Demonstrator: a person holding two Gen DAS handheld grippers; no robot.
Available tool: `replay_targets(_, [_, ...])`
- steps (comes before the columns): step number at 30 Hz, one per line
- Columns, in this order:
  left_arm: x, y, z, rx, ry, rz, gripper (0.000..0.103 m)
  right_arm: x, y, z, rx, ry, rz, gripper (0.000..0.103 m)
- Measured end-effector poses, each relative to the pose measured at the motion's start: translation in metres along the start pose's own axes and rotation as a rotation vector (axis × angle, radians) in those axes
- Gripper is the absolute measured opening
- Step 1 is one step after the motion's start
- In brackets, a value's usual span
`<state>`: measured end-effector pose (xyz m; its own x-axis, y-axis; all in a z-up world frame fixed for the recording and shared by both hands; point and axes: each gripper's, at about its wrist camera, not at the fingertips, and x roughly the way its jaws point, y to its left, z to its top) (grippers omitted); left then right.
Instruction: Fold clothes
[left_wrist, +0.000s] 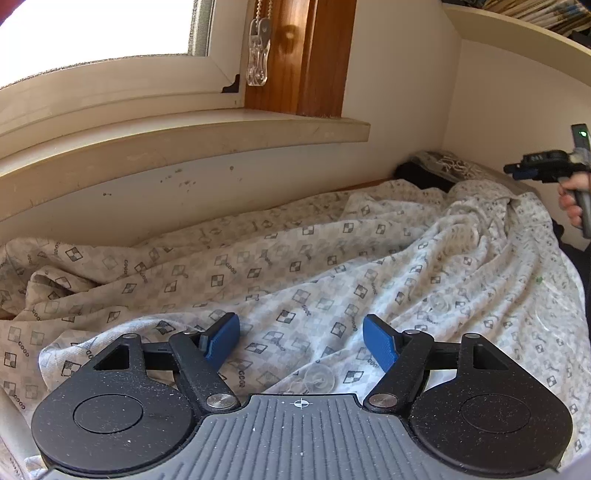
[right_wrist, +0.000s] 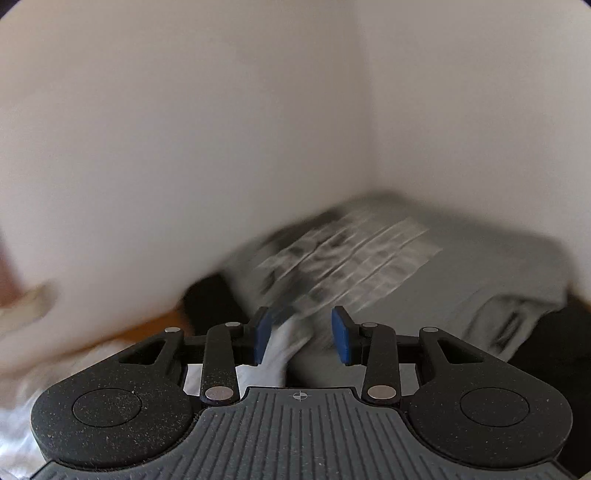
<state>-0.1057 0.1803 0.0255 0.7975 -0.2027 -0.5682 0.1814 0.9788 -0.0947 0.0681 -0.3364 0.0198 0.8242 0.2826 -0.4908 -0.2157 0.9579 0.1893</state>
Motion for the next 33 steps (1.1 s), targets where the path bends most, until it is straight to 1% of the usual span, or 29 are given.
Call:
replay_targets(3, [0.001,0.0,0.0,0.003,0.003,0.002,0.078,0.004,0.018,-0.013,0.021,0.093,0.098,0.043])
replay_targets(5, [0.0,0.0,0.0,0.002,0.003,0.002,0.078,0.012,0.026,-0.018,0.03,0.125,0.104,0.063])
replay_targets(7, [0.0,0.0,0.0,0.001,0.003,0.002,0.078,0.019,0.035,-0.022,0.029,0.143,0.091,0.066])
replay_targets(8, [0.0,0.001,0.0,0.0,0.003,0.002,0.078,0.026,0.038,-0.022,0.029,0.141,0.075,0.064])
replay_targets(9, [0.0,0.001,0.0,-0.002,0.004,0.001,0.078,0.034,0.04,-0.021,0.03,0.138,0.059,0.058])
replay_targets(10, [0.0,0.001,0.0,-0.002,0.005,0.0,0.078,0.042,0.039,-0.018,0.036,0.118,0.058,0.023])
replay_targets(11, [0.0,0.001,0.0,-0.003,0.005,0.0,0.078,0.041,0.042,-0.015,0.023,0.056,0.045,0.007])
replay_targets(12, [0.0,0.001,0.0,-0.002,0.006,0.0,0.078,0.038,0.045,-0.011,0.005,-0.012,0.028,0.005])
replay_targets(14, [0.0,0.002,0.001,-0.002,0.008,-0.002,0.078,0.033,0.041,-0.007,0.005,-0.086,0.04,0.005])
replay_targets(15, [0.0,0.001,0.001,-0.002,0.009,-0.002,0.078,0.031,0.039,-0.005,0.006,-0.121,0.048,0.007])
replay_targets(16, [0.0,0.001,0.001,-0.002,0.009,-0.002,0.078,0.031,0.038,-0.004,-0.005,-0.1,0.062,0.013])
replay_targets(17, [0.0,0.001,0.001,-0.001,0.009,-0.002,0.078,0.028,0.037,-0.005,-0.021,-0.081,0.054,0.028])
replay_targets(18, [0.0,0.001,0.001,-0.001,0.01,-0.002,0.078,0.023,0.036,-0.007,-0.037,-0.066,0.042,0.038])
replay_targets(19, [0.0,0.001,0.001,0.0,0.01,-0.003,0.078,0.014,0.031,-0.01,-0.05,-0.068,0.035,0.054])
replay_targets(21, [0.0,0.001,0.001,0.001,0.011,-0.004,0.078,-0.007,0.02,-0.018,-0.075,-0.081,0.022,0.056])
replay_targets(25, [0.0,0.0,0.002,0.008,0.014,-0.002,0.079,-0.038,-0.017,-0.041,-0.057,-0.038,0.019,0.056])
replay_targets(29, [0.0,0.001,0.001,0.009,0.015,-0.003,0.079,-0.05,-0.041,-0.065,-0.03,0.029,0.054,0.055])
replay_targets(33, [0.0,0.001,0.001,0.006,0.014,-0.004,0.079,-0.036,-0.039,-0.075,-0.017,0.081,0.113,0.055])
